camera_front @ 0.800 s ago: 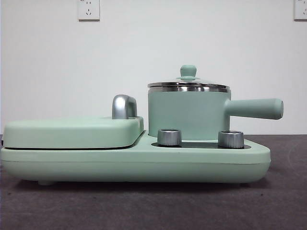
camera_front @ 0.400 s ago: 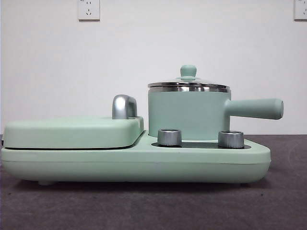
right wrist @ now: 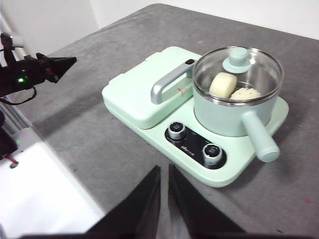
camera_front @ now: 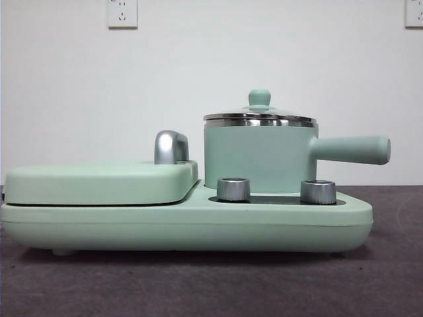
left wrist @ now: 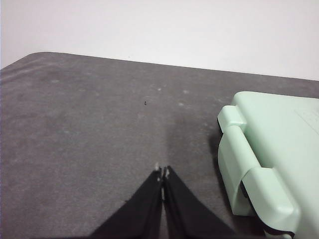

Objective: Put the buns in a small steamer

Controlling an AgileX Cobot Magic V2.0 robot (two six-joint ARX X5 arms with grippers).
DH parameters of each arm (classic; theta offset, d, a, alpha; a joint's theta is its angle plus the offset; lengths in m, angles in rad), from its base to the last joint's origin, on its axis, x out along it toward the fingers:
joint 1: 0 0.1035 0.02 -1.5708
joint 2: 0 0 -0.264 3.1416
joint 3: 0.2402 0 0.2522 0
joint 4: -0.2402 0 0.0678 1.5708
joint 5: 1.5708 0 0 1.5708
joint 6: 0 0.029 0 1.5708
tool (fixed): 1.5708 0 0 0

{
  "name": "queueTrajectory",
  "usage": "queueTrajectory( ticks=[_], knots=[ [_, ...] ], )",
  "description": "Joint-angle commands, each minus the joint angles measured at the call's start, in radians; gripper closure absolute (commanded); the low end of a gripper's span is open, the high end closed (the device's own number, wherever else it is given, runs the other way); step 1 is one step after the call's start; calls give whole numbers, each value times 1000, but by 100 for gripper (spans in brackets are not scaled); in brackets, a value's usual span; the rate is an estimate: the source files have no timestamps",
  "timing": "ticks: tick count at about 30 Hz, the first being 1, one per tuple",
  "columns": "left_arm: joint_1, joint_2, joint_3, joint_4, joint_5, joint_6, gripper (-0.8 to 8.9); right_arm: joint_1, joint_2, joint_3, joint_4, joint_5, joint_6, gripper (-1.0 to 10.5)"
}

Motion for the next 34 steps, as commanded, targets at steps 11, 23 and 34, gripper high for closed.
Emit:
queueTrajectory(
  ticks=[11, 23, 34],
  knots=[
    [2, -1, -19, 7, -2, 6, 807, -326, -129, -471, 577, 282, -17, 923],
    [2, -1, -19, 7, -2, 6, 807, -463, -308, -927, 980, 283, -65, 923],
    [2, -1, -19, 7, -2, 6, 807, -462, -342, -1027, 959, 286, -61, 924]
  ],
)
